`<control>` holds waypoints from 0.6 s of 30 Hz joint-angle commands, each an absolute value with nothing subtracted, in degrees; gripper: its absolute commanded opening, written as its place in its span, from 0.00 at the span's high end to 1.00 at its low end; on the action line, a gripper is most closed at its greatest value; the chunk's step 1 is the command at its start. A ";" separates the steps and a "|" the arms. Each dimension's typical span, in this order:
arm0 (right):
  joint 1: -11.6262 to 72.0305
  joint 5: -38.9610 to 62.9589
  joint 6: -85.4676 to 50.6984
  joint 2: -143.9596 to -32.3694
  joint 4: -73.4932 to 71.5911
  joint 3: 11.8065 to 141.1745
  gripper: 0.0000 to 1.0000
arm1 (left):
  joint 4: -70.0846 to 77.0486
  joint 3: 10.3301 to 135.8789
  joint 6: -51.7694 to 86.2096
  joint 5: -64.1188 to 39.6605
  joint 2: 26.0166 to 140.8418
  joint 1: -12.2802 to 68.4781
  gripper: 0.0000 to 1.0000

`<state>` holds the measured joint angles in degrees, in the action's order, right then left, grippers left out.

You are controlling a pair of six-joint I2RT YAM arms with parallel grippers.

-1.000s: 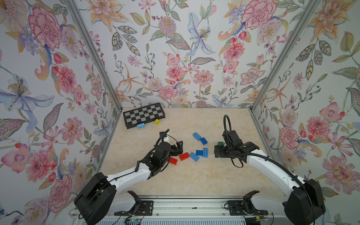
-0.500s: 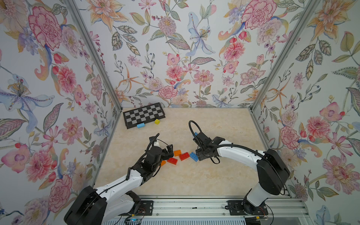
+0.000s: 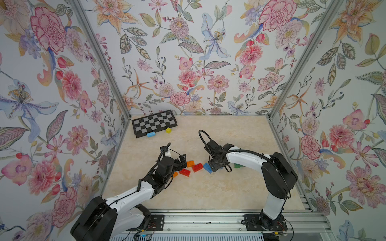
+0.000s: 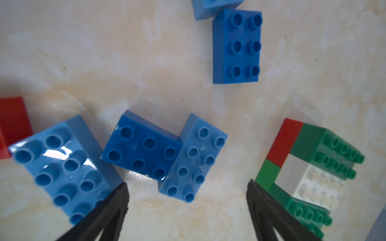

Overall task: Assemble a rectangle with lego
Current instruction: Pick up the lego brick from the center of the board.

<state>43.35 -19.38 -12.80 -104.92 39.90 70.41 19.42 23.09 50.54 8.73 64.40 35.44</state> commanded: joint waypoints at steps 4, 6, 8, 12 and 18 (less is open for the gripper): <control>42.80 -20.57 -10.57 -108.69 41.95 72.96 0.08 | 21.08 22.50 51.42 8.37 65.07 34.78 0.01; 42.79 -20.95 -10.29 -110.17 42.05 74.41 0.07 | 21.18 22.50 51.42 8.39 65.20 34.77 0.01; 42.65 -21.60 -9.96 -111.60 41.93 76.20 0.06 | 21.40 22.46 51.50 8.26 65.39 34.79 0.01; 41.99 -21.97 -9.26 -114.39 42.01 80.25 0.06 | 21.53 22.65 51.42 8.05 65.60 34.72 0.01; 40.89 -18.34 -8.27 -118.13 41.93 84.35 0.23 | 21.09 22.76 51.37 8.16 65.48 34.60 0.01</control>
